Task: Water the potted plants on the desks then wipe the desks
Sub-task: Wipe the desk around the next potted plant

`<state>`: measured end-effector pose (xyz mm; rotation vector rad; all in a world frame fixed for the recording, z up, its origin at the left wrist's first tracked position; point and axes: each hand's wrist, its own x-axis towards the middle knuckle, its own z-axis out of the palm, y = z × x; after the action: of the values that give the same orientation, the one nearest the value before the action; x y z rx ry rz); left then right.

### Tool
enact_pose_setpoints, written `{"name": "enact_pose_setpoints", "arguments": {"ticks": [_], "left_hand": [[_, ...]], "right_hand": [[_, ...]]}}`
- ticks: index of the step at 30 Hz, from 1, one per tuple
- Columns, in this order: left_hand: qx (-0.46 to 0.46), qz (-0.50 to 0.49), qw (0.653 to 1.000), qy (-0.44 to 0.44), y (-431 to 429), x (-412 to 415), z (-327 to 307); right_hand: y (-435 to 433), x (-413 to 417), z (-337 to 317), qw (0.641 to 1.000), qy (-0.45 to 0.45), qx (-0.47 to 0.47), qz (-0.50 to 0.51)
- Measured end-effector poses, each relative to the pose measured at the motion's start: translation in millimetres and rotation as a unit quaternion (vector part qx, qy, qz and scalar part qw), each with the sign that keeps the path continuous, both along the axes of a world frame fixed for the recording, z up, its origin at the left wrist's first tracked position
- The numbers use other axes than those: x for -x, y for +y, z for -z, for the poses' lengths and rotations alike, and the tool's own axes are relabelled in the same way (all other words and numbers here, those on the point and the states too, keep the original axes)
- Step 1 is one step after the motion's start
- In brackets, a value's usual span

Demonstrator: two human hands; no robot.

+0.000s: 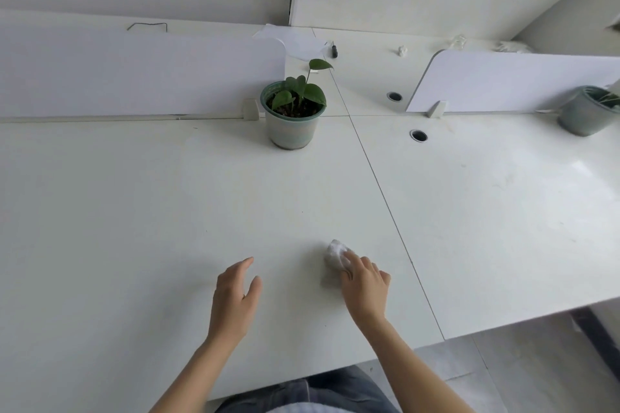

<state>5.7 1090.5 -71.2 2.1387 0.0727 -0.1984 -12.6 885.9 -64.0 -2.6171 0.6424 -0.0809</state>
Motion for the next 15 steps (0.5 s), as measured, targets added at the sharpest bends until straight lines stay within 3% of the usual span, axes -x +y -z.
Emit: {"name": "enact_pose_setpoints", "arguments": {"ticks": [5,15], "left_hand": [[0.007,0.003,1.000,0.014,4,38,-2],[0.073,-0.160,0.984,0.022,-17,122,-22]], "right_hand": [[-1,28,-12,0.996,-0.049,-0.053,-0.054],[-25,79,-21,0.965,-0.061,-0.087,-0.239]]}}
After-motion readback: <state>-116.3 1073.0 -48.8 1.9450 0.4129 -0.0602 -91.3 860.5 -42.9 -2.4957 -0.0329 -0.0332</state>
